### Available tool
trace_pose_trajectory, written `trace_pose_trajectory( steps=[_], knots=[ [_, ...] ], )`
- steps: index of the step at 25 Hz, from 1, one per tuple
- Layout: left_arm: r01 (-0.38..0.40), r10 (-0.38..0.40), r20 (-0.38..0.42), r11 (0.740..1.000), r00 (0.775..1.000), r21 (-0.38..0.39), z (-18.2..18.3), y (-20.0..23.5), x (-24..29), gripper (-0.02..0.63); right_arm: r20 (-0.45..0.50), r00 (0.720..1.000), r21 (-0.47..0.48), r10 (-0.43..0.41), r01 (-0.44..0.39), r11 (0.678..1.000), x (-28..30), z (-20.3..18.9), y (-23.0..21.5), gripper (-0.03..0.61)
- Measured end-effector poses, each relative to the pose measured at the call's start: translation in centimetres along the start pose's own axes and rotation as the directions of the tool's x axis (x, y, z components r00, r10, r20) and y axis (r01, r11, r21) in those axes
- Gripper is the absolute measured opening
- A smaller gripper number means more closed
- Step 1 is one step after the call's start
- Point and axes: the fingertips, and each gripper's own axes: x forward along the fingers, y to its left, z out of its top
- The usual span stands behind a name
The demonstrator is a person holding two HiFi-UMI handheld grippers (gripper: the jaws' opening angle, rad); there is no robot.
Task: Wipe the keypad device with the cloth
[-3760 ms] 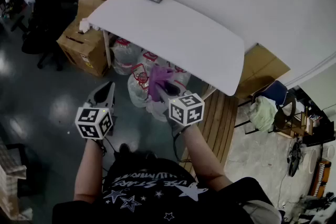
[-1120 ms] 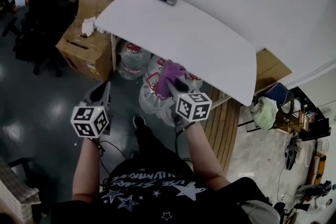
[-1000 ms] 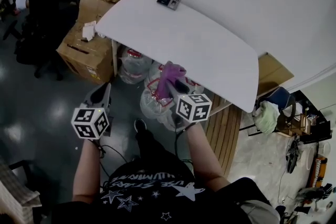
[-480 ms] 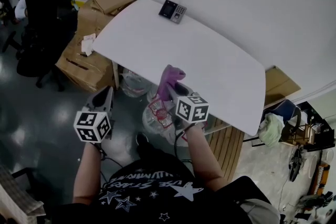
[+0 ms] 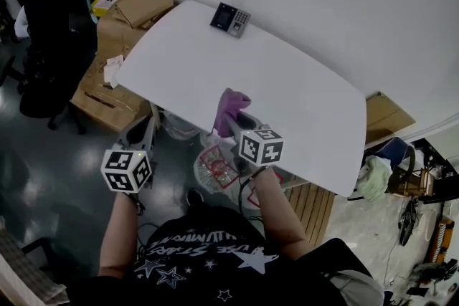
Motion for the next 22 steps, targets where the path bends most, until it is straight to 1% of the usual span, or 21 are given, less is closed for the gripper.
trace_pose_trajectory(
  steps=[3, 8, 12, 18, 22],
  knots=[
    [-0.002, 0.002, 0.000, 1.000, 1.000, 0.016, 0.6, 0.2, 1.7, 0.006, 0.002, 1.000, 0.000, 0.000, 0.000, 1.000, 1.0, 0.9, -1.3, 0.092],
    [0.010, -0.010, -0.001, 1.000, 1.000, 0.024, 0.8, 0.3, 3.2, 0.006, 0.017, 1.000, -0.008, 0.004, -0.003, 1.000, 1.9, 1.7, -2.2, 0.092],
    [0.032, -0.032, -0.001, 0.998, 0.999, 0.059, 1.6, -0.1, 4.5, 0.006, 0.029, 1.000, -0.004, -0.007, 0.008, 1.000, 2.1, 2.5, -3.1, 0.092],
    [0.070, -0.070, -0.001, 0.996, 0.998, 0.048, 2.4, 0.9, 7.6, 0.006, 0.040, 0.998, 0.015, -0.054, 0.053, 0.998, 2.4, 2.9, -4.7, 0.092],
    [0.119, -0.119, -0.010, 0.992, 0.993, 0.051, 3.4, 1.6, 11.4, 0.006, 0.045, 0.992, 0.045, -0.119, 0.117, 0.992, 3.5, 3.7, -7.2, 0.092]
  ],
)
